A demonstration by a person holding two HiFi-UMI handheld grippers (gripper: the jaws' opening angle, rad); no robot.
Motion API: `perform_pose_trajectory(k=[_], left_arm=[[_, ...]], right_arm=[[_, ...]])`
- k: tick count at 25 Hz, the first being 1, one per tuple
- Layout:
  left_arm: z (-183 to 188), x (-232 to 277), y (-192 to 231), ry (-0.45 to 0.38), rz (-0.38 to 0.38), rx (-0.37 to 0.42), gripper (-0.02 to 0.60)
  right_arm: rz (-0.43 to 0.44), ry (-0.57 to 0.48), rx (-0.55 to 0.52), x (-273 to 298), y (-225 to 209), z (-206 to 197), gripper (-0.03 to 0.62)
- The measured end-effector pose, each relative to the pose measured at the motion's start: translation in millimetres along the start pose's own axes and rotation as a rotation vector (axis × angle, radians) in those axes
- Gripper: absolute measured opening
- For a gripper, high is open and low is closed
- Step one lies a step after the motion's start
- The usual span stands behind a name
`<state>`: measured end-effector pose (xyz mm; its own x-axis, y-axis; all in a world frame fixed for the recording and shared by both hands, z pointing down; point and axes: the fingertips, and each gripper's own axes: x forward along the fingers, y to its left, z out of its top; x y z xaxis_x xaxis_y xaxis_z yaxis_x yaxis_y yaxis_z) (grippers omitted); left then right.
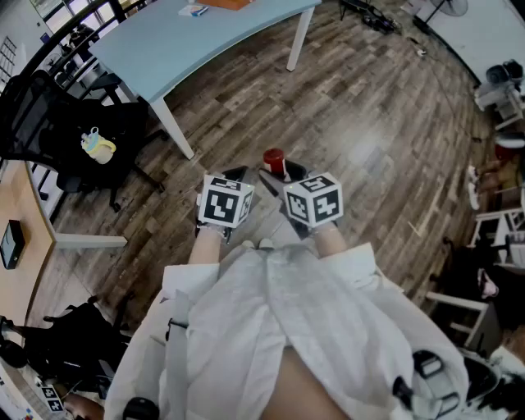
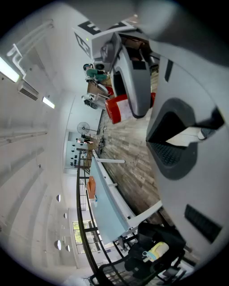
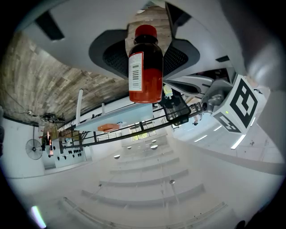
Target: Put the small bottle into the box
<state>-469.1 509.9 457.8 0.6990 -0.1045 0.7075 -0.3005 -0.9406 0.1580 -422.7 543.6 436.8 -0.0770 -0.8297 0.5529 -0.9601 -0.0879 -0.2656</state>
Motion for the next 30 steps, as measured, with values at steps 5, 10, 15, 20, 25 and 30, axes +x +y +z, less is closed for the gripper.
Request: perform_pose_trajectory(k=[5,10,15,20,25,30], left_arm=[[-6,6,1,0.036,0.024,-0.017,0.005],[-3,8,0,0.026,0.025,-0.028,0.005],[-3,10,-8,0.014,-0.013,-0.05,0.005],[-4,14,-16,-0.001,-0.014,-0.058,0.005],[-2,21,-24,-0.01,0.015,-0.052,0.003],[-5,26,-36,-0.013,0.0,-0.053,0.003]], right_arm=[[0.01,0.015,-0.018,1,-6,-2,0.212],[0.017,0.035,-0.009,2,-10,-9,0.212],[0.031,0.042,0.005,2,-9,-13,0.212],[0.035,0.042,0.005,-4,-10,-18,0.212],[0.041,0.04,0.0,-12,-23,-22,0.212],[0.05,0.044,0.007,-16,-31,-30,0.212]])
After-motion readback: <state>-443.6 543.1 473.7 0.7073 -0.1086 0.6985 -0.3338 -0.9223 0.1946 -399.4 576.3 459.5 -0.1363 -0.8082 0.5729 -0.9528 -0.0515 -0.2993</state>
